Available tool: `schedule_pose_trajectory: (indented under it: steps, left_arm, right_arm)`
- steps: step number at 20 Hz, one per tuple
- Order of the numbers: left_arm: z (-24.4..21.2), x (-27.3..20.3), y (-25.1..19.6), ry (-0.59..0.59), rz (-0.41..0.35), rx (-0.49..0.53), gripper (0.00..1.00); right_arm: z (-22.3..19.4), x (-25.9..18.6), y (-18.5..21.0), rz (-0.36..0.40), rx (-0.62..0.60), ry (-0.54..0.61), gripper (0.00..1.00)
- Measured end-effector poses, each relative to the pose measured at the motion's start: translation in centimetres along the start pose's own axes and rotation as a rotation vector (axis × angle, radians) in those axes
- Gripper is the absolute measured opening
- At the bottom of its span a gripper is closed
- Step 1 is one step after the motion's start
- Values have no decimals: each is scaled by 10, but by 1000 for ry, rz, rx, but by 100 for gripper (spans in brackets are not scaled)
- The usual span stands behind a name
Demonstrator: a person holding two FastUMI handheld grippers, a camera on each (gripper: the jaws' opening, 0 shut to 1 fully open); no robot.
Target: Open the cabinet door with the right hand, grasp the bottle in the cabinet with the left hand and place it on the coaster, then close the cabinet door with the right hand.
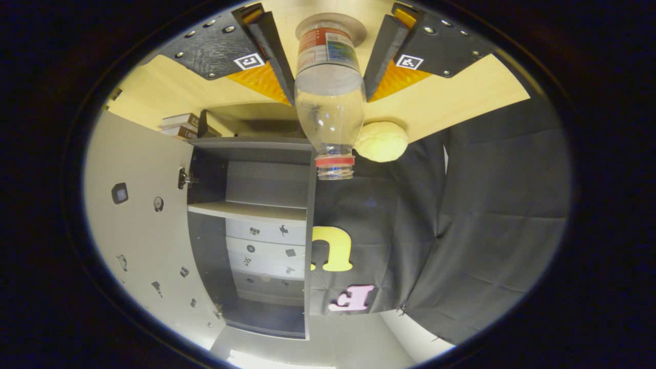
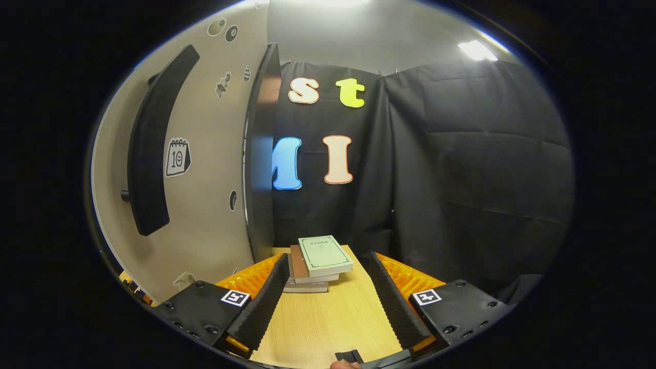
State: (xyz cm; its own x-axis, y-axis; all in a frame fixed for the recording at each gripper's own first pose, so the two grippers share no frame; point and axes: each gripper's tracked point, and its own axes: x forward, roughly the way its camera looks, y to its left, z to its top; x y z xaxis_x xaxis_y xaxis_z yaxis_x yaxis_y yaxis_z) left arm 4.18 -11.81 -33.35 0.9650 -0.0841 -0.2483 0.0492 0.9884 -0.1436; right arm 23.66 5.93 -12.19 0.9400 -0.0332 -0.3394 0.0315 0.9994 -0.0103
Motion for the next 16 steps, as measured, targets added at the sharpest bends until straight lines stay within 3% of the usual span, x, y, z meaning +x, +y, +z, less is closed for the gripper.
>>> schedule_pose_trajectory:
  steps: [7, 16]
  left_arm:
    - [0, -2, -6, 37, 13, 41, 78]
    - [64, -29, -12, -32, 28, 58, 78]
  right_arm:
    - [0, 6, 9, 19, 12, 2, 99]
    - [12, 5, 14, 47, 30, -24, 99]
